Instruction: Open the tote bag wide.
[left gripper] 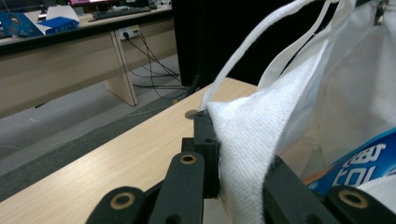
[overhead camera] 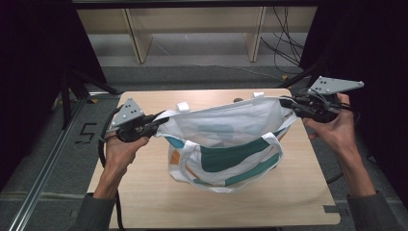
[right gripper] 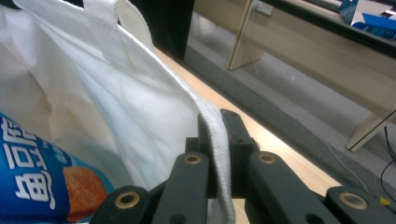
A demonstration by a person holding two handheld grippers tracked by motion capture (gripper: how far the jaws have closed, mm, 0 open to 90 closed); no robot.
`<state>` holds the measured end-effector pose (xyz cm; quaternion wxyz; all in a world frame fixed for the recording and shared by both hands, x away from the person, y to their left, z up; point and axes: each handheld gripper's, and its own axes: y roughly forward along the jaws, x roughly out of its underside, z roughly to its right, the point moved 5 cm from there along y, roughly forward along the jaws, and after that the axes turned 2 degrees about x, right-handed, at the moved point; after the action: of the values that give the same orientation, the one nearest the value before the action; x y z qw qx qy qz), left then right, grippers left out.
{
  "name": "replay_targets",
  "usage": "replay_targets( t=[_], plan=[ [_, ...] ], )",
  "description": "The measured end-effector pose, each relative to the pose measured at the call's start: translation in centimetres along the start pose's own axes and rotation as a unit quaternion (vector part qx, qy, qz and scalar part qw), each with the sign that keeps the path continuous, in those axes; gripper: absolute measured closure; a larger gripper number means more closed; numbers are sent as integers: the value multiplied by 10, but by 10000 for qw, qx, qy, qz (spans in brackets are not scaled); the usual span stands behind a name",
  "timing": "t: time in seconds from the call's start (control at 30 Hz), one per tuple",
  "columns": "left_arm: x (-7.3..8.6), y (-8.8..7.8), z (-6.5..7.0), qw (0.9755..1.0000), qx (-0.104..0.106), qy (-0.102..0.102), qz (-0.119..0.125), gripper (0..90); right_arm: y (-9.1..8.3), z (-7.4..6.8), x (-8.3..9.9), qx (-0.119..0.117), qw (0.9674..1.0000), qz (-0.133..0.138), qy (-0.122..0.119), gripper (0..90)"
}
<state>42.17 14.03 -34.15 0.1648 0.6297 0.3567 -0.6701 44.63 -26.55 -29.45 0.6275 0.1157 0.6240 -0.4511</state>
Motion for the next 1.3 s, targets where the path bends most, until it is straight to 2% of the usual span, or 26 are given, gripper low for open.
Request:
replay_targets(
  t=[0.13, 0.23, 0.33, 0.37, 0.4, 0.43, 0.57, 0.6, 0.63, 0.67, 0.7, 0.73, 0.8, 0.93, 1.0, 1.03, 1.07, 1.1, 1.13, 1.17, 1.2, 1.23, 1.27, 1.3],
  plan=[
    [12, 3, -1, 10000, 34, -31, -67, 860, 5, -2, 10, -69, 9999, -96, 72, 884],
    [19, 5, 2, 9999, 84, -53, -112, 856, 6, -3, 15, -69, 9998, -160, 10, 885],
    [29, 6, 3, 9996, 212, -96, -172, 850, 8, -5, 20, -108, 9996, -255, 12, 884],
    [33, 7, 3, 9994, 253, -76, -212, 847, 10, -6, 23, -68, 9998, -203, 3, 884],
    [38, 8, 4, 9992, 268, -96, -268, 845, 10, -7, 26, -116, 9995, -294, -2, 884],
    [41, 9, 4, 9991, 288, -51, -316, 842, 12, -7, 29, -112, 9995, -302, 15, 884],
    [58, 16, 7, 9983, 386, -167, -413, 840, 24, -8, 48, -69, 9988, -492, 29, 884],
    [62, 19, 8, 9979, 409, -185, -462, 840, 24, -8, 48, -69, 9988, -492, 29, 884],
    [68, 22, 9, 9973, 471, -265, -488, 839, 27, -8, 53, -31, 9985, -553, 4, 884],
    [73, 24, 9, 9966, 522, -382, -514, 839, 30, -10, 59, -50, 9976, -683, 131, 884],
    [78, 27, 8, 9954, 613, -547, -486, 839, 34, -8, 62, -49, 9974, -718, 23, 884],
    [83, 30, 7, 9943, 647, -702, -476, 837, 38, -9, 67, -60, 9969, -778, 45, 884],
    [92, 35, 4, 9939, 643, -685, -584, 836, 44, -9, 73, -103, 9954, -934, 171, 884],
    [100, 46, 3, 9925, 600, -879, -609, 835, 60, -5, 83, -48, 9938, -1092, 189, 883],
    [100, 47, 1, 9920, 584, -948, -592, 835, 63, -3, 83, -8, 9933, -1092, 367, 879],
    [99, 48, 0, 9920, 487, -987, -615, 836, 62, -3, 82, -38, 9931, -1072, 467, 868],
    [99, 49, -1, 9922, 457, -966, -639, 836, 59, -2, 78, -73, 9924, -1027, 668, 807],
    [99, 50, -1, 9916, 417, -1022, -668, 836, 56, 2, 73, -45, 9931, -885, 772, 756],
    [100, 51, -2, 9908, 478, -1101, -632, 836, 52, 5, 67, -91, 9940, -744, 802, 747],
    [101, 52, -3, 9894, 476, -1198, -663, 837, 47, 8, 61, -134, 9952, -639, 727, 722],
    [101, 53, -5, 9896, 469, -1191, -659, 837, 41, 7, 54, -107, 9960, -569, 680, 688],
    [102, 54, -6, 9889, 436, -1254, -663, 837, 37, 3, 50, -163, 9955, -579, 739, 652],
    [103, 55, -7, 9883, 445, -1311, -633, 839, 22, -4, 33, -156, 9968, -142, 772, 629],
    [102, 55, -8, 9891, 430, -1254, -637, 839, 22, -4, 33, -156, 9968, -142, 772, 629]
  ],
)
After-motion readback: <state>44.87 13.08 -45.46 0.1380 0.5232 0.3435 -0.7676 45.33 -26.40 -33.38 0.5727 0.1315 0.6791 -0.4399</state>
